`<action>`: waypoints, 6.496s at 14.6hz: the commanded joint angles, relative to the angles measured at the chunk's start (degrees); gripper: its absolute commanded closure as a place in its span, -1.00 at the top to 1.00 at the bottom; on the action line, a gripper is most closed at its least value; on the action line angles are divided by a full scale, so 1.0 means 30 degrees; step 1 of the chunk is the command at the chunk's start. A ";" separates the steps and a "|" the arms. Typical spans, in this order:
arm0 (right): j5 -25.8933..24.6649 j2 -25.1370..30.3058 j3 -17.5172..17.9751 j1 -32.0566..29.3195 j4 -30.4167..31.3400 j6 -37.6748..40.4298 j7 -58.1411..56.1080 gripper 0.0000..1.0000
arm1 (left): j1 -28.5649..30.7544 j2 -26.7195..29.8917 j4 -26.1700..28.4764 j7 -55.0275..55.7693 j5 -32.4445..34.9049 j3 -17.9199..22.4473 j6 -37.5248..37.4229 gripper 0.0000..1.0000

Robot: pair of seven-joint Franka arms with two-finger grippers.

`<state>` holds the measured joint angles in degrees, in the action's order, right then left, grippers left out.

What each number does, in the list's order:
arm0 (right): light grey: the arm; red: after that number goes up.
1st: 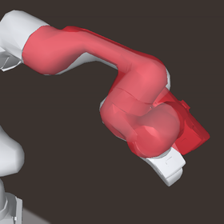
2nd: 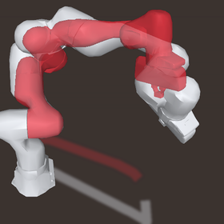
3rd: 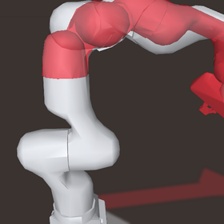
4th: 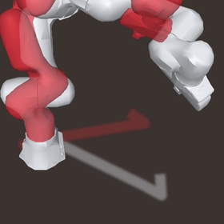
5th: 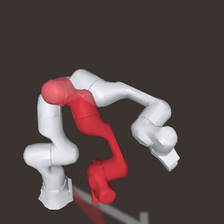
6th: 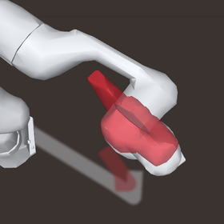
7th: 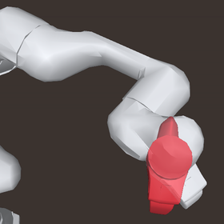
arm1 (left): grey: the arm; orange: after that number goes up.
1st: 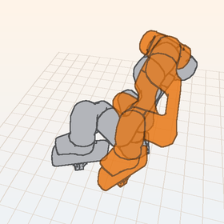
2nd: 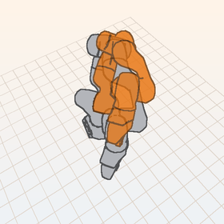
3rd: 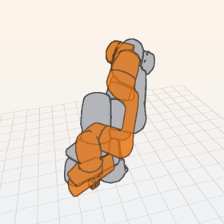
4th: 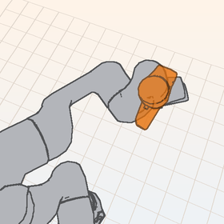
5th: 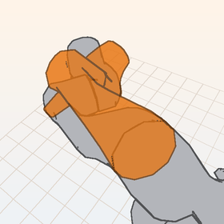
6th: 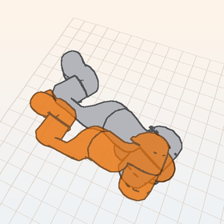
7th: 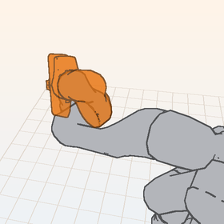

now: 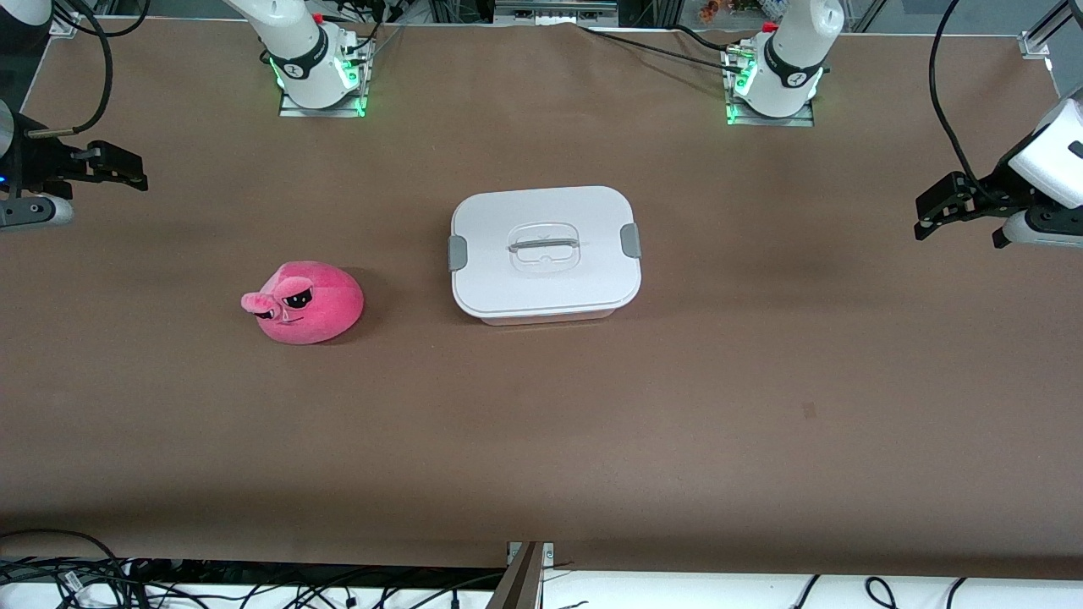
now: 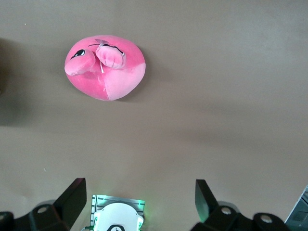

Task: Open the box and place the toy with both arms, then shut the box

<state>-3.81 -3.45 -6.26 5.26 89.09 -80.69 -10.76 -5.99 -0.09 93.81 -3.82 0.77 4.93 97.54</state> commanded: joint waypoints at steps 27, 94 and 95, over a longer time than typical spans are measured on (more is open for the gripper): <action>0.0417 -0.0081 0.0184 0.0034 -0.0342 0.0119 0.0306 1.00 | -0.0141 -0.0262 -0.0624 -0.0457 0.0065 -0.0033 -0.1282 1.00; 0.1035 -0.5706 0.6067 0.2052 0.0276 -0.7822 -0.6052 -1.00 | 0.3193 -0.7586 -0.6631 -1.3834 -0.0815 -0.8178 -0.5970 -1.00; 0.0889 -0.5677 0.6420 0.2519 -0.0017 -0.7762 -0.5965 -1.00 | 0.3982 -0.7644 -0.6543 -1.4948 -0.0756 -0.8120 -0.5970 -1.00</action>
<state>-1.16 -20.42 10.84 10.55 91.87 -106.43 -27.54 2.40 -23.07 74.34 -42.88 -1.16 -19.08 80.66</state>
